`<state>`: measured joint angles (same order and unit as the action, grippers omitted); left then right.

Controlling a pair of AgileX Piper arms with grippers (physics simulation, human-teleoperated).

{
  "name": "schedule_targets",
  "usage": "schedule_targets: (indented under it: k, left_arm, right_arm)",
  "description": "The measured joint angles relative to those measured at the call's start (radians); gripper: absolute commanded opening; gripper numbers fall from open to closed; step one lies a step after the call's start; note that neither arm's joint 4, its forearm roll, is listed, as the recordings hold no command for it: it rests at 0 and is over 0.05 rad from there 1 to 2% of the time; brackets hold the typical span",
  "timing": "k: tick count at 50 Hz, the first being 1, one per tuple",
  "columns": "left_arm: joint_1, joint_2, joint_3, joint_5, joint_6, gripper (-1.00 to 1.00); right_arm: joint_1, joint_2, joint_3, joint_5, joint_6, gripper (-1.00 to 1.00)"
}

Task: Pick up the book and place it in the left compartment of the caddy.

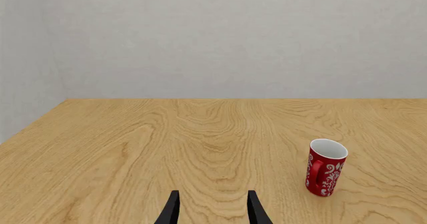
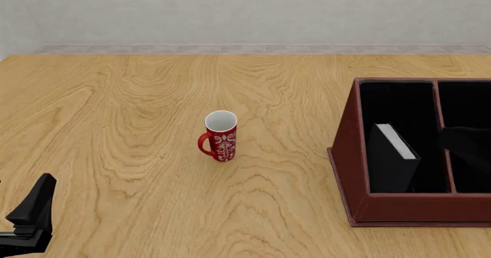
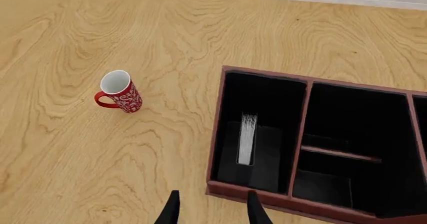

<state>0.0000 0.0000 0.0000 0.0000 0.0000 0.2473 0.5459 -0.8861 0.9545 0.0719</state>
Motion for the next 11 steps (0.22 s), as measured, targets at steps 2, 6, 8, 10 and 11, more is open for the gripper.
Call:
schedule_targets:
  k: [2,6,8,10,11]
  left_arm:
    - [0.000,0.000,0.000,0.000,0.000,1.00]
    - [0.000,0.000,0.000,0.000,0.000,1.00]
    - [0.000,0.000,0.000,0.000,0.000,1.00]
    - [0.000,0.000,0.000,0.000,0.000,1.00]
    - [0.000,0.000,0.000,0.000,0.000,1.00]
  right_arm:
    - [0.004,-0.001,-0.006,0.000,0.001,1.00]
    - [0.012,-0.004,-0.017,-0.003,0.002,1.00]
    - [0.015,-0.004,-0.023,-0.005,0.003,1.00]
    - [0.020,-0.004,-0.029,-0.008,0.006,1.00]
    - [0.022,-0.004,-0.032,-0.010,0.007,1.00]
